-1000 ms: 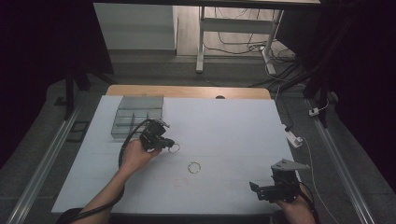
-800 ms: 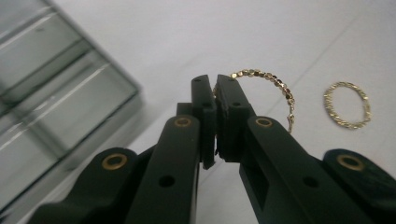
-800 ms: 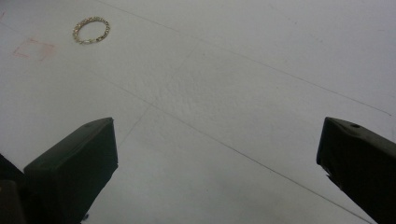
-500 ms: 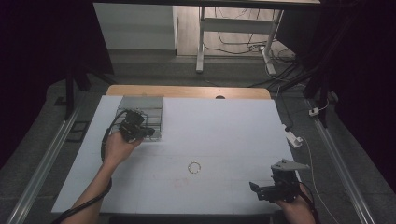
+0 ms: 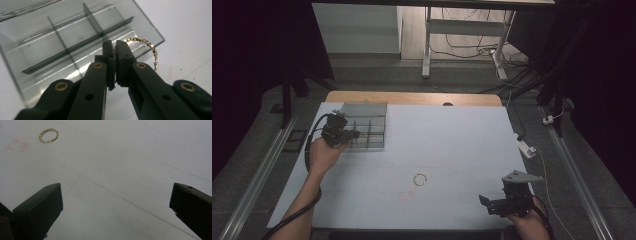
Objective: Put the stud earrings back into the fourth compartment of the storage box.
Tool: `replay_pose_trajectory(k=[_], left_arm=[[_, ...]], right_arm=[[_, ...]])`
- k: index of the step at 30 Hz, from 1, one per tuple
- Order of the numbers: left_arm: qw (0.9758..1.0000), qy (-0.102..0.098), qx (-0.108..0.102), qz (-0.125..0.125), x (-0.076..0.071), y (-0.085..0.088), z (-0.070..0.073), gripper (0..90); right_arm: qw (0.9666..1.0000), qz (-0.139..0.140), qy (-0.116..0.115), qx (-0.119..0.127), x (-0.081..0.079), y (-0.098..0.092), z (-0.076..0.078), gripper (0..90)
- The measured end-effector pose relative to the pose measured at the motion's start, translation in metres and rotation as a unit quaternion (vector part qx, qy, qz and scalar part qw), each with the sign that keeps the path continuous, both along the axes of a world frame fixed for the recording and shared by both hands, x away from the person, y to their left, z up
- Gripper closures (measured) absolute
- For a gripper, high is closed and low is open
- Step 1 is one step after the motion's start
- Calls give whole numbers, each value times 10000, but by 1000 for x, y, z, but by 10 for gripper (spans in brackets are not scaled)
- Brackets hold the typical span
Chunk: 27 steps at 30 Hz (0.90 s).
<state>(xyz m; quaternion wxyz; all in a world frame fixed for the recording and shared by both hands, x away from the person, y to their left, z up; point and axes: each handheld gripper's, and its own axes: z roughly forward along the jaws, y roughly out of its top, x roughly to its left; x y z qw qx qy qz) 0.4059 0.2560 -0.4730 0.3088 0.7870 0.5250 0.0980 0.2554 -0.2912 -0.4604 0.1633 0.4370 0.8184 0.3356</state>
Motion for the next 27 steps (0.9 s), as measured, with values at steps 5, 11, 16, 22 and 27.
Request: replay_pose_trajectory(k=[5,11,16,22,27], left_arm=[[9996,19,6,275,1,15,-3,864],[9987,31,-13,517,2,28,-7,864],[9970,65,7,775,3,42,-13,864],[9955,168,76,929,6,48,-22,863],[9945,252,242,984,9,47,-28,862]], right_arm=[[10000,5,2,2,0,0,0,0],[10000,10,10,-29,0,0,0,0],[10000,14,12,-34,0,0,0,0],[10000,28,8,-32,0,1,0,0],[10000,35,9,-31,0,1,0,0]])
